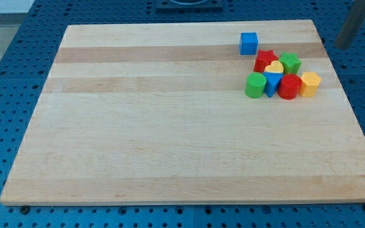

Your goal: Move the group of blocks

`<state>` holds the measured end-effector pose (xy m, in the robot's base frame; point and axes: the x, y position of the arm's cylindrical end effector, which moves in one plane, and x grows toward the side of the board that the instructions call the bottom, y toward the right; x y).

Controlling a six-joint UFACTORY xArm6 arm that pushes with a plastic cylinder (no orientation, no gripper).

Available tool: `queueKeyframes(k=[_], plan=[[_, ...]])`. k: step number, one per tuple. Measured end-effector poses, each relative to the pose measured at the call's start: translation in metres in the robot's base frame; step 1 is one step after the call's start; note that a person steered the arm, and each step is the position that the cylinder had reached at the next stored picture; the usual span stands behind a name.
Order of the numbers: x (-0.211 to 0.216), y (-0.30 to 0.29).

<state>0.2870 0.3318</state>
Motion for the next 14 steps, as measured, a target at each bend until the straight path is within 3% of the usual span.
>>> queueKeyframes(k=[3,8,10,12,14], plan=[[0.108,-0.051],[0.091,-0.133],[0.034,-0.154],[0.053,-0.165],[0.11,-0.127]])
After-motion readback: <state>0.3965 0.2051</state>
